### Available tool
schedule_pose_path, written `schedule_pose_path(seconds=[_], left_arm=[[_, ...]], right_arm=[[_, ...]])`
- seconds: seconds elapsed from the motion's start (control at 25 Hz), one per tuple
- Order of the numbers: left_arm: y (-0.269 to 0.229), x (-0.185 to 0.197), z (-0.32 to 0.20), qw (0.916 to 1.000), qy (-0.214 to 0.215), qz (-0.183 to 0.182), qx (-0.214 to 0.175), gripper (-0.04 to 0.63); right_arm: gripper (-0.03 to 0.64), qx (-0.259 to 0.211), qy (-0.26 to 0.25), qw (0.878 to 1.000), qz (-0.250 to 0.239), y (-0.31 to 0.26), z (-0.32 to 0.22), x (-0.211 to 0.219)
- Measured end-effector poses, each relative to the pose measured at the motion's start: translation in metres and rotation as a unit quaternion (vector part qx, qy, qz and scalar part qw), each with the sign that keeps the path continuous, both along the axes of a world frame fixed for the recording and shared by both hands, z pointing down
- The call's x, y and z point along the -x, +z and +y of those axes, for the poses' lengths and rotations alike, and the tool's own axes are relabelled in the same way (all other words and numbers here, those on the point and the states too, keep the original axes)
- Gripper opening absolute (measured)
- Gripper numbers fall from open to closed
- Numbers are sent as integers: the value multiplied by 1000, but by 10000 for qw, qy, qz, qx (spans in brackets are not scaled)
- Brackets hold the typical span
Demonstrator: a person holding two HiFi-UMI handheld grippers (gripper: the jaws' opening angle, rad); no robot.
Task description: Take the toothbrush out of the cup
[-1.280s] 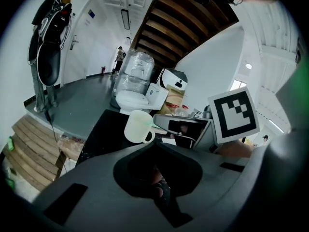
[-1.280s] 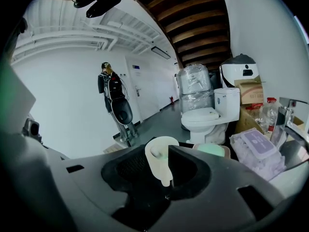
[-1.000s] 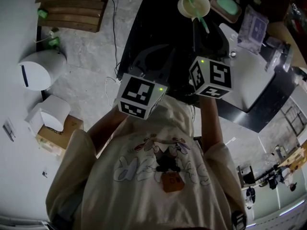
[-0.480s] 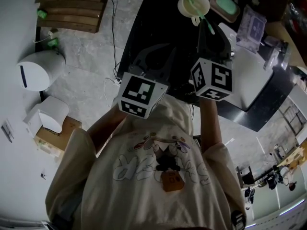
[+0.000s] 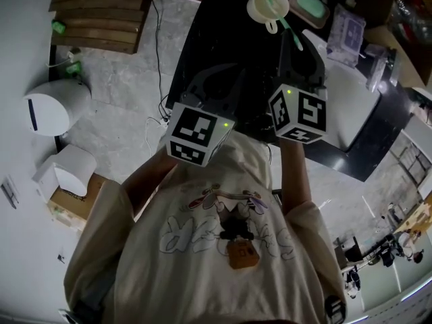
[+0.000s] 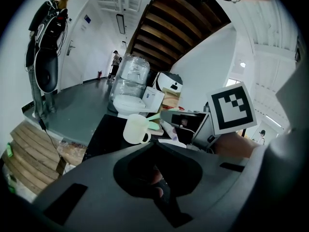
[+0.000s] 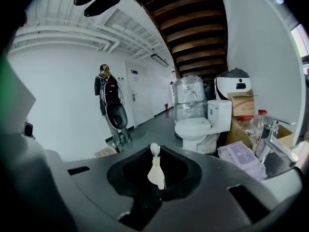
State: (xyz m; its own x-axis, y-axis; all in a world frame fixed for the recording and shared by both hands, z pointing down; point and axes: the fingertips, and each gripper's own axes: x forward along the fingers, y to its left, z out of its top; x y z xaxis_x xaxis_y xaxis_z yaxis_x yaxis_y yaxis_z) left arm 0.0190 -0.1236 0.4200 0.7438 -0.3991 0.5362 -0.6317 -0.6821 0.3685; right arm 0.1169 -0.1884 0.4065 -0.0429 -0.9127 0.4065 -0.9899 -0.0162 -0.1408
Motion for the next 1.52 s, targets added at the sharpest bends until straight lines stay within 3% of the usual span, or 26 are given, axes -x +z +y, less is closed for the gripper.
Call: schedule_pose_path(seconds=[0.68, 1.52], left_arm=[[-29, 14, 30, 9989, 242, 148, -360, 14], [-44, 24, 65, 9963, 676, 214, -490, 14]], right_arm=[[57, -510, 223, 9984, -33, -37, 58, 12], [57, -547, 476, 9973, 142, -41, 138, 42]])
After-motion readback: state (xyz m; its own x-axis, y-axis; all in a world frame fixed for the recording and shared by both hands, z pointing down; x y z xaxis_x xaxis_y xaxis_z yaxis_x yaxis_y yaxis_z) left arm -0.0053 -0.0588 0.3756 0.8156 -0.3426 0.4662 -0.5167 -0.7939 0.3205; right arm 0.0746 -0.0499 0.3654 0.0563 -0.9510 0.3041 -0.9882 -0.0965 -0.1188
